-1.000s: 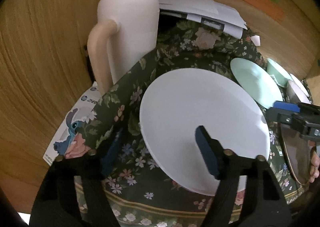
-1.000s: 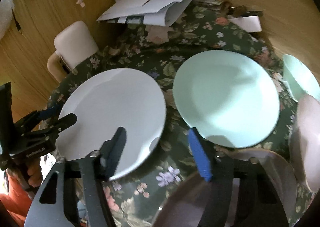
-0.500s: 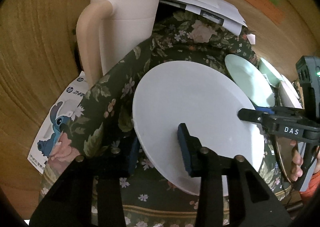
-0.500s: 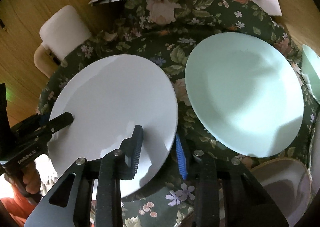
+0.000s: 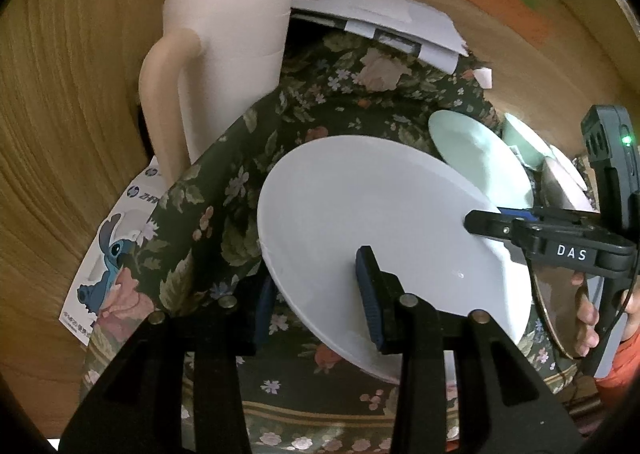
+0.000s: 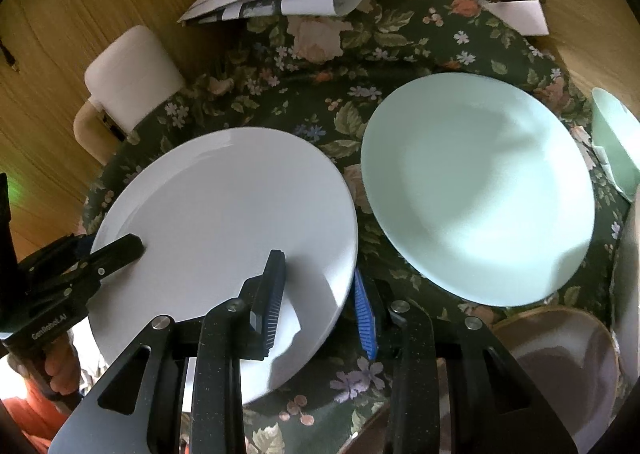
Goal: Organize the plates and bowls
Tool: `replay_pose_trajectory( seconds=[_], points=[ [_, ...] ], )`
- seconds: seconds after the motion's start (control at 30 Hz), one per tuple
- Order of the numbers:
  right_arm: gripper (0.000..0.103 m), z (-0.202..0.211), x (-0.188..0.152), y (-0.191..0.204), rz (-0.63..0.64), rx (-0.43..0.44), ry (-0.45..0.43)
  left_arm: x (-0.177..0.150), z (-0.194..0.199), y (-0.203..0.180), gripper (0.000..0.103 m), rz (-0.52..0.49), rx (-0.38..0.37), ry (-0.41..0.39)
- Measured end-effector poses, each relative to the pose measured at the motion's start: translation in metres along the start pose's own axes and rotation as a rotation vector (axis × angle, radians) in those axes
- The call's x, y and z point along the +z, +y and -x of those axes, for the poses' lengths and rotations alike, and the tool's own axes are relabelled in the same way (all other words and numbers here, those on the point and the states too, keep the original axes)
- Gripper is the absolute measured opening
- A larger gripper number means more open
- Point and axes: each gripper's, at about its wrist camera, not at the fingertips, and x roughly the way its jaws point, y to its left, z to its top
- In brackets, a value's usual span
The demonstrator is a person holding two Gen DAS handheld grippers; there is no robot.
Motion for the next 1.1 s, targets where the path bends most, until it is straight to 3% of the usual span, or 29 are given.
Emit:
replay_pose_trajectory(
  seconds=[0.67,1.1],
  points=[
    [0.031,0.066,-0.03,-0.014,-0.038,-0.031,-0.147,0.009,0.03,-0.048,0.038,-0.07,-0.021,-0.09],
    [0.031,0.106,-0.054,-0.036,-0.087,-0.081,-0.225,0.008,0.044,-0.096,0.038,-0.138,-0.085,-0.12]
  ],
)
